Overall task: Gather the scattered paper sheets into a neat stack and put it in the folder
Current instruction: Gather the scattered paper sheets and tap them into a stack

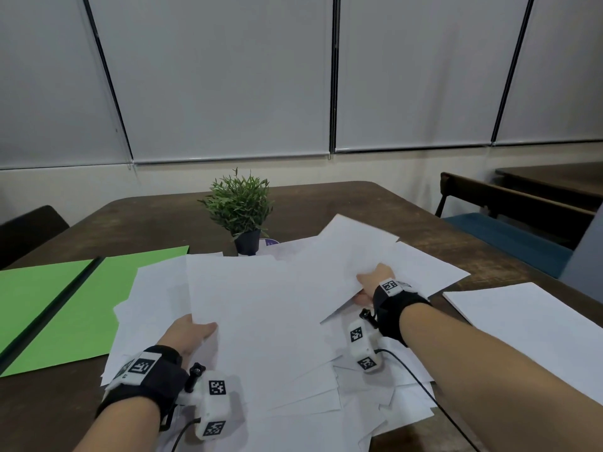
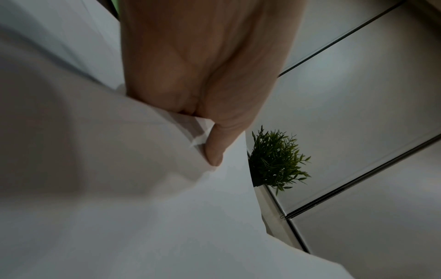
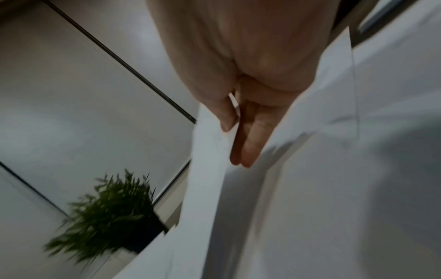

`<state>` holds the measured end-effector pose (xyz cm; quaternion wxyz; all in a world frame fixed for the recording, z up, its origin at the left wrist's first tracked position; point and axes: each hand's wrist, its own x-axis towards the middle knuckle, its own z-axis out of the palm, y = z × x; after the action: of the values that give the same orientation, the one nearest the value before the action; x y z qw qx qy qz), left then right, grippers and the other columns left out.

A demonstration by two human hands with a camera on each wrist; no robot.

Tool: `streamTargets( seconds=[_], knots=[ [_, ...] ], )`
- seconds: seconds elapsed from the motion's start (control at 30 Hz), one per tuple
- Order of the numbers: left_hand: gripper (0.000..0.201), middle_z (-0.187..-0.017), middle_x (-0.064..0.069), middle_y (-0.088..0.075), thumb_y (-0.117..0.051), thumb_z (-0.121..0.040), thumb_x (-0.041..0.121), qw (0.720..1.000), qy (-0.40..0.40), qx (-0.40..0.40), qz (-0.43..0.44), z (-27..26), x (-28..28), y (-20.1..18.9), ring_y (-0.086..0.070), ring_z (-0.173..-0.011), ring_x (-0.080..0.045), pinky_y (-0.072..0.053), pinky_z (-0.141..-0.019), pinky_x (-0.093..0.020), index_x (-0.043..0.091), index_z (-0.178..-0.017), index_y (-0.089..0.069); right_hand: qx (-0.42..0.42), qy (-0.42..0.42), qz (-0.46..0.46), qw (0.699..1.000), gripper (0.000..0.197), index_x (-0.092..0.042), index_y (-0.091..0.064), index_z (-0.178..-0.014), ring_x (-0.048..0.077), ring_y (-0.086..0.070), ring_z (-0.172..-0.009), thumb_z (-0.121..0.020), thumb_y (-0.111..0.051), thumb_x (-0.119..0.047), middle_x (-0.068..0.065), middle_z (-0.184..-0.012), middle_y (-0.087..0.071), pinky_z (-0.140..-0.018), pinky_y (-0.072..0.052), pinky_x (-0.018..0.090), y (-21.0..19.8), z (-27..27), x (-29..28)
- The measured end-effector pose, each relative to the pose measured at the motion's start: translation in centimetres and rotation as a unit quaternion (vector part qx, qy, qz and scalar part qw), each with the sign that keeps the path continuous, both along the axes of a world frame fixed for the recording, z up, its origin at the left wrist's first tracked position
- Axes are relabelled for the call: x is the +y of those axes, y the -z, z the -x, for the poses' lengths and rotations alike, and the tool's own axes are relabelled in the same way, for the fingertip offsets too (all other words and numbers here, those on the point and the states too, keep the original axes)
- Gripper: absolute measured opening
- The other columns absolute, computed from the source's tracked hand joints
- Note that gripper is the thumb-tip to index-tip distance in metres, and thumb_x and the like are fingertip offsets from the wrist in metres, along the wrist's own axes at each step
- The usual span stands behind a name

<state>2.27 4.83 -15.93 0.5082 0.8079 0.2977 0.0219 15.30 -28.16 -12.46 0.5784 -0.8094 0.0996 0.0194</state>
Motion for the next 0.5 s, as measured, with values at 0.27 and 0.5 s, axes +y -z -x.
streamTargets(
  seconds=[0.27, 0.5],
  knots=[
    [0.005, -0.084, -0.013, -0.059, -0.058, -0.091, 0.003, 1.000, 0.006, -0.006, 0.022, 0.0, -0.1, 0.2, -0.054, -0.077, -0.027, -0.043, -0.065, -0.030, 0.000, -0.088, -0.055, -0.169, 0.113, 0.026, 0.979, 0.028, 0.003, -0.061, -0.107, 0.032, -0.062, -0.091, -0.095, -0.055, -0.022, 0.018, -0.102, -0.063, -0.075, -0.047, 0.031, -8.7, -2.4, -6.4],
    [0.050, -0.130, -0.020, -0.051, -0.054, -0.096, 0.021, 0.996, -0.019, 0.007, 0.086, 0.5, -1.0, -1.2, -0.050, -0.118, -0.036, -0.039, -0.098, -0.037, -0.009, -0.134, -0.040, -0.209, 0.076, -0.034, 0.974, 0.022, -0.009, -0.053, -0.072, 0.026, -0.057, -0.075, -0.091, -0.060, -0.019, 0.009, -0.070, -0.056, -0.067, -0.044, 0.034, -13.3, -2.8, -5.1]
  ],
)
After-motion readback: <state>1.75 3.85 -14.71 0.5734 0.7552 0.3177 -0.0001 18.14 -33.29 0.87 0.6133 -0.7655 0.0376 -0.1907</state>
